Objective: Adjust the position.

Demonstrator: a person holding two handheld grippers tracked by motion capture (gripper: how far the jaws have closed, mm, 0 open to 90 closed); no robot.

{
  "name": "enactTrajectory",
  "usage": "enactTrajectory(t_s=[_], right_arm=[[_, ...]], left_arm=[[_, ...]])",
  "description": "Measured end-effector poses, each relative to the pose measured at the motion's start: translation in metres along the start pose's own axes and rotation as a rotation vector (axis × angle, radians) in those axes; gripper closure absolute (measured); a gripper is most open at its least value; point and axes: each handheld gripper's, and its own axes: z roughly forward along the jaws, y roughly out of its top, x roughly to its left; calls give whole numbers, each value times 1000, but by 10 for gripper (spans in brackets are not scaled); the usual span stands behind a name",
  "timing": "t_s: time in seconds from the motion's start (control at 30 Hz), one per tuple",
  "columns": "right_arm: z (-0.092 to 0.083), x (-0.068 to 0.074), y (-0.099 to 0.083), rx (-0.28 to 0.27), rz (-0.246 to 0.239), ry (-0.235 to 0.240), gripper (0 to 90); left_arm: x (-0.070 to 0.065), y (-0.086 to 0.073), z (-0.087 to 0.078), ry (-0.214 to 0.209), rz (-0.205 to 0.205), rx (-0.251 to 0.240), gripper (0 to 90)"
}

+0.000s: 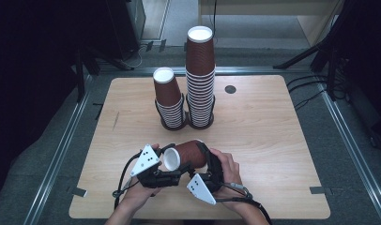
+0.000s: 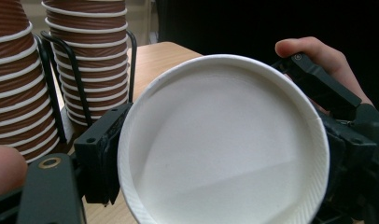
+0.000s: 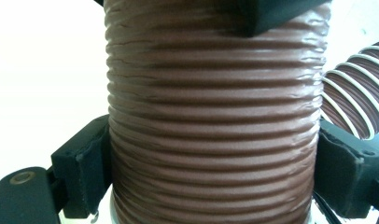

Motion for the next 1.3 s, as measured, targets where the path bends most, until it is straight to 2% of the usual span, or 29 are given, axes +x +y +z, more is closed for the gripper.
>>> enactTrajectory(t_s=[0.9,1.17,1.3], right_arm=[[-1,3,0,2,-40,4,117],[-1,2,0,-2,-32,9,109],[0,2,-1,8,-17,27,93]], left_arm=[[2,-1,2,-21,-14,14,177],[1,0,1,-16,-3,16,194],[1,-1,0,-11,5,15,206]])
